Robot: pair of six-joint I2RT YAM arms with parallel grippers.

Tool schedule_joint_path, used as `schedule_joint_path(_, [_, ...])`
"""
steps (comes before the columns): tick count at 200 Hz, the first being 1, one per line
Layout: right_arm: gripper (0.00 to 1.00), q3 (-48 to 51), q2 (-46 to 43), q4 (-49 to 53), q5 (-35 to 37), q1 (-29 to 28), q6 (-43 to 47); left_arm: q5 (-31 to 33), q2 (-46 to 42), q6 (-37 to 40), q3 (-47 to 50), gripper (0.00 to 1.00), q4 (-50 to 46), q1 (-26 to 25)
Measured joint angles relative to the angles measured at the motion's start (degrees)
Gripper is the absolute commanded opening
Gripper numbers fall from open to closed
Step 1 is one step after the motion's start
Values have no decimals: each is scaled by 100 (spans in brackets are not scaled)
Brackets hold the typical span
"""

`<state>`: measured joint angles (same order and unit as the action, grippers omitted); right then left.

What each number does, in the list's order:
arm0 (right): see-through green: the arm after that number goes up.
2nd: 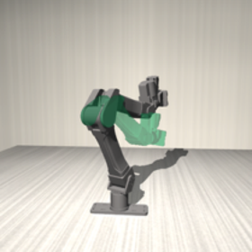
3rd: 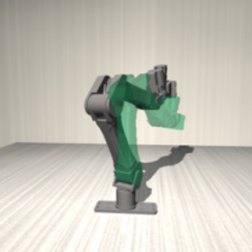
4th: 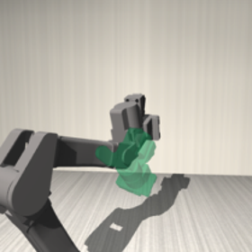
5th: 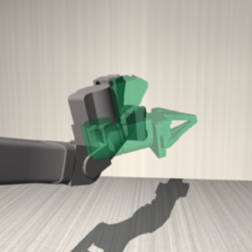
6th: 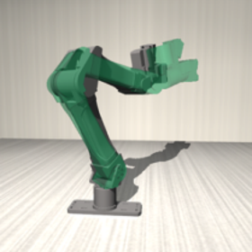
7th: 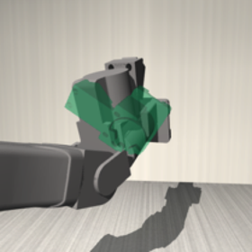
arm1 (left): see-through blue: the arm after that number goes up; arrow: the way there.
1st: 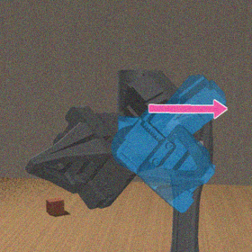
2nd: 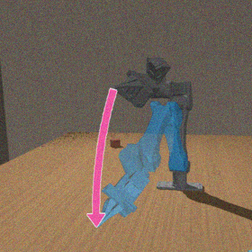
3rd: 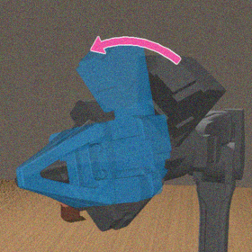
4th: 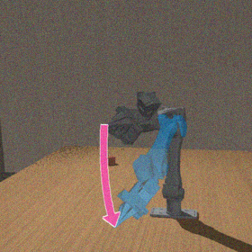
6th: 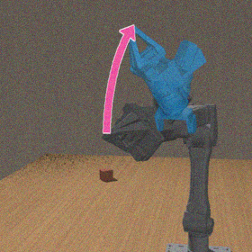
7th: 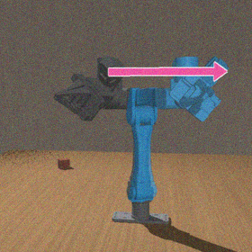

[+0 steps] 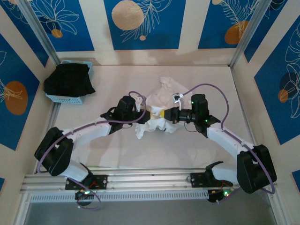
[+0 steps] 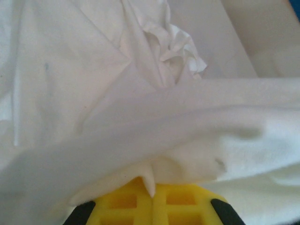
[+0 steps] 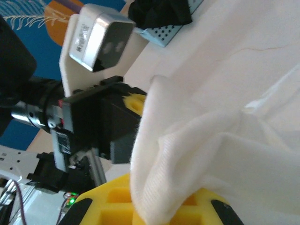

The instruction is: Fold the inside-out t-shirt

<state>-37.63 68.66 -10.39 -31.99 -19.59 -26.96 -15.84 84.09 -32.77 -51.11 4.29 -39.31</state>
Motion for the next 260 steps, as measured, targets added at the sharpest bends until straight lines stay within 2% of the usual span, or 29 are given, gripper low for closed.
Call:
schedule_joint_path(34, [0, -87, -426, 603, 354, 151, 223, -1220, -1001, 9, 131, 0, 48, 271])
schedule_joint_path(57, [0, -181, -420, 859, 590, 68, 264, -2227, -1637, -286, 264, 0, 468, 487])
schedule_joint_path(76, [0, -278, -332, 1132, 922, -35, 262, -2798, -1906, -492, 358, 0, 702, 656])
schedule_joint_path(96, [8, -363, -216, 1368, 1172, -55, 258, -3182, -2116, -573, 382, 0, 728, 789])
schedule_joint_path(138, [33, -728, -127, 1961, 1447, -295, 623, -3305, -2162, -501, 382, 0, 564, 820])
schedule_joint_path(168, [43, -726, -726, 2218, 1685, -494, 1119, -3296, -2065, -457, 382, 0, 494, 820])
schedule_joint_path(210, [48, -658, -1707, 1899, 1655, -1108, 1762, -3259, -1910, -461, 382, 0, 485, 820])
schedule_joint_path(243, [49, -664, -1390, 1591, 1464, -1429, 2092, -3257, -1899, -461, 382, 0, 485, 820])
schedule_joint_path(260, [44, -728, -1088, 1545, 1436, -1517, 2218, -3257, -1899, -461, 382, 0, 483, 820])
